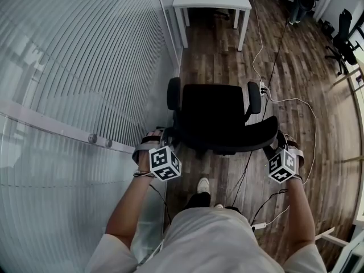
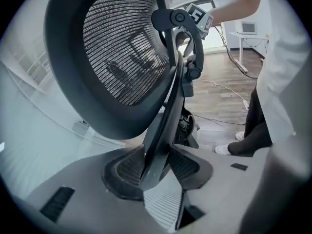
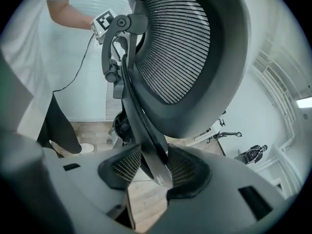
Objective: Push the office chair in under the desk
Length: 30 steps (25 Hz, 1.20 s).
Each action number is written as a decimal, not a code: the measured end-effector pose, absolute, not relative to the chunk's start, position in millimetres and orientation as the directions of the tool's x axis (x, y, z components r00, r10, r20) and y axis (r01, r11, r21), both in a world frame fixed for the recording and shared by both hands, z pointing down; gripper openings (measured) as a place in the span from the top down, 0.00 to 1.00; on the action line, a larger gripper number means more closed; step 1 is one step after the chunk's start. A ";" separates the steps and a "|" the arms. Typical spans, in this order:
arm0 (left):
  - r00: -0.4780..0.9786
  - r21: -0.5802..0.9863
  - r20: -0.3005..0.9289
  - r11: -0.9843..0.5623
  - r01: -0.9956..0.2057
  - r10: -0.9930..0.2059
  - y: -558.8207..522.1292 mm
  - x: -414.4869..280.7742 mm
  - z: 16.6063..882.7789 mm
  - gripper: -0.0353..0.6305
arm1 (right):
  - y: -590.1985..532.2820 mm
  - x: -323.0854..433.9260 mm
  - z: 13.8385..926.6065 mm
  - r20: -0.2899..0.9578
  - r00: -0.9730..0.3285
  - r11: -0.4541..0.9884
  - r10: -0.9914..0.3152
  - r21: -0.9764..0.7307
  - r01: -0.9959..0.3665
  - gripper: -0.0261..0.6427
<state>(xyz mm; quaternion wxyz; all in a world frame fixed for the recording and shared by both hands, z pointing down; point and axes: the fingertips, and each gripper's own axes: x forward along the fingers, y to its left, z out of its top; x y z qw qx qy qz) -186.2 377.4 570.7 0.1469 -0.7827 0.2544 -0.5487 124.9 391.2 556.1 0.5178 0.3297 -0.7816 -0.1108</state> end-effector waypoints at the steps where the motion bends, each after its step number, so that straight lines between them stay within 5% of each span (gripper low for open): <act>1: 0.268 -0.508 0.785 -0.828 -0.238 -0.559 376.6 -186.2 569.4 0.68 | 390.2 124.9 555.1 0.737 -0.243 0.757 -0.631 0.515 -0.402 0.69; 30: 0.237 -0.503 0.797 -0.828 -0.247 -0.555 306.9 -181.8 569.2 0.68 | 321.4 129.1 556.3 0.737 -0.172 0.720 -0.654 0.536 -0.442 0.68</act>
